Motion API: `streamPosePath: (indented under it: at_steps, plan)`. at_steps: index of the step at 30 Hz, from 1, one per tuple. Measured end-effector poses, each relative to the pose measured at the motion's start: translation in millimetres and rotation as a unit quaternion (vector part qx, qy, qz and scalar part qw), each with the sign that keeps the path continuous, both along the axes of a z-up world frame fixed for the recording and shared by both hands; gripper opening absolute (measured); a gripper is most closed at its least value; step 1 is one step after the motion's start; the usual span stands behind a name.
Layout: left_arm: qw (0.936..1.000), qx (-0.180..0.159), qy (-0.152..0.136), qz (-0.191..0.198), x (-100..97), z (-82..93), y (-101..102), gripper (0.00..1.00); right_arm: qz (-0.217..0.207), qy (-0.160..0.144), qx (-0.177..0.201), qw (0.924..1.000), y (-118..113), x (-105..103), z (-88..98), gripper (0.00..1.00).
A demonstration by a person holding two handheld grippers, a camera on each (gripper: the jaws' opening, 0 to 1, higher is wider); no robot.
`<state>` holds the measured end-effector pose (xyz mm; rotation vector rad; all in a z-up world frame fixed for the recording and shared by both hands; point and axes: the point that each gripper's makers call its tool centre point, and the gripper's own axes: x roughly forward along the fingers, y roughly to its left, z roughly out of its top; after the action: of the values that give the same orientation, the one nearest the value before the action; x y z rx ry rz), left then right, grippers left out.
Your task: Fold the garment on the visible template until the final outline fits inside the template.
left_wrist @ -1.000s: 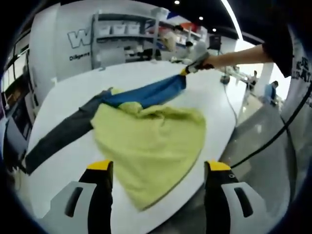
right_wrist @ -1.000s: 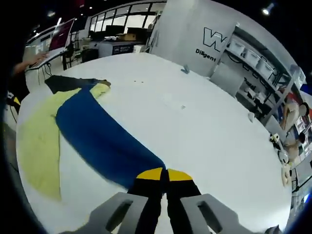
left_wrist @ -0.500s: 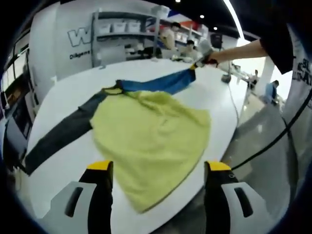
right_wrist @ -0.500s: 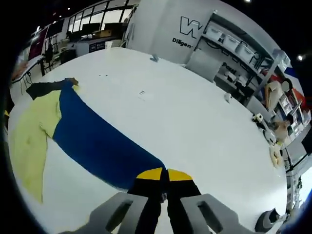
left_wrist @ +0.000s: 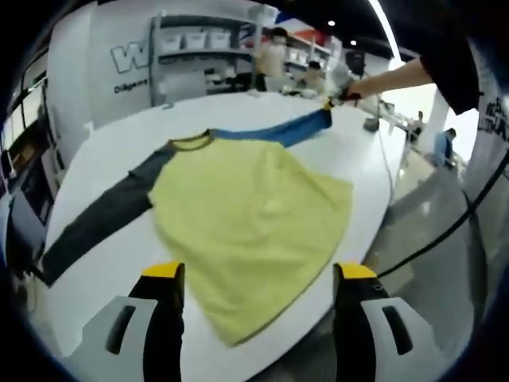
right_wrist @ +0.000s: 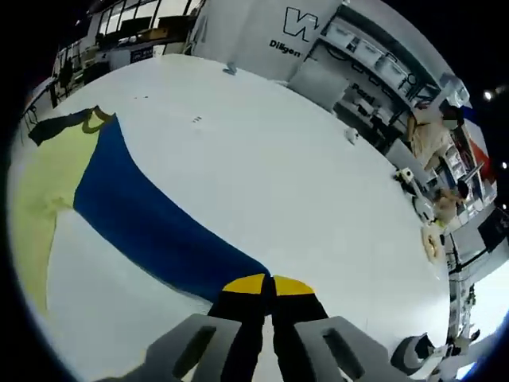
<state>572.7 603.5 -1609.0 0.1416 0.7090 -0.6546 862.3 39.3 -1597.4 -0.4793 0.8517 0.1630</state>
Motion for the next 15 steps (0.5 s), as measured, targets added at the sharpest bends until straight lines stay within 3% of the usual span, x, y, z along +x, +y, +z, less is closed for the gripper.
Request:
streamPosePath:
  at_steps: [2,12,13,15]
  plan:
    - [1.0,0.004,-0.002,-0.001,1.0,0.5,1,0.71,0.016,0.013,-0.026,0.9995,-1,-1,1.9,0.0]
    - [1.0,0.003,-0.003,0.0,3.2,1.3,1,0.7,-0.042,-0.01,0.031,0.9986,-8,2,-3.4,0.02]
    - [1.0,-0.001,-0.003,0.002,3.4,1.8,0,0.7,-0.046,-0.018,0.047,0.9976,4,-1,1.7,0.02]
    - [1.0,-0.007,-0.001,0.005,2.9,0.4,-1,0.7,-0.043,-0.023,0.052,0.9974,9,-11,2.9,0.03]
